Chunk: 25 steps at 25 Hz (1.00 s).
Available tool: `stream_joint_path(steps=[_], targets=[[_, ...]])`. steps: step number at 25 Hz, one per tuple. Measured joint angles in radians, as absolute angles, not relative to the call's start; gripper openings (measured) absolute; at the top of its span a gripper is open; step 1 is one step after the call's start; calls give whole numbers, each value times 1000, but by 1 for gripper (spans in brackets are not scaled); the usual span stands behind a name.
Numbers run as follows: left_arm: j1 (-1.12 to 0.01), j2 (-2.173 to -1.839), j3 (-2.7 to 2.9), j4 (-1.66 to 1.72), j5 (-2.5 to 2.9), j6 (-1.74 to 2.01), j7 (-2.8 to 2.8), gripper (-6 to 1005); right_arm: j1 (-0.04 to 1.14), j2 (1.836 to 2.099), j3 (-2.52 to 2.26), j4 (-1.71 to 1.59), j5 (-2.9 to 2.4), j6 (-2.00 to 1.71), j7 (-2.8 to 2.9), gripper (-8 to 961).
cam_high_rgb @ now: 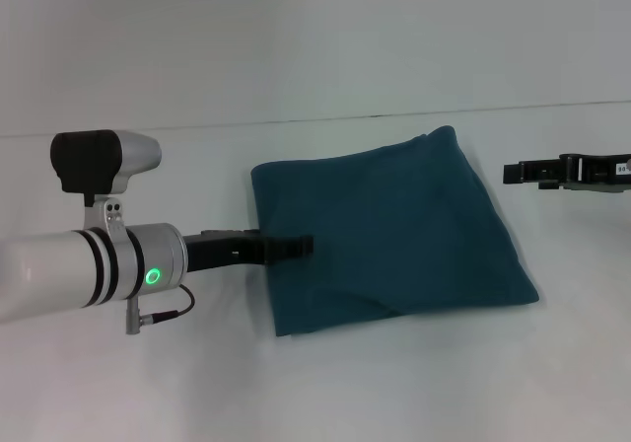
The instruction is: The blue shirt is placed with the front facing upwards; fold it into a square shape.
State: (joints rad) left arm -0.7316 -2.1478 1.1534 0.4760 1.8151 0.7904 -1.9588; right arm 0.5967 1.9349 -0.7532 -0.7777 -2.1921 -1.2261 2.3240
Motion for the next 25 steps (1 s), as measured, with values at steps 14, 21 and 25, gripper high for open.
stream_joint_path(steps=[14,21,25], targets=[[-735,-2159,1181,479,1834,800,-1960,818,599,1937,-753,-778,-2190,-1223,2324,765],[-734,-2160,1181,482,1838,796,-1949,810,599,1937,-752,-778,-2187,-1219,2324,766],[-735,-2160,1180,484,1850,788,-1954,806,601,1940,-752,-778,-2187,-1217,2321,766]])
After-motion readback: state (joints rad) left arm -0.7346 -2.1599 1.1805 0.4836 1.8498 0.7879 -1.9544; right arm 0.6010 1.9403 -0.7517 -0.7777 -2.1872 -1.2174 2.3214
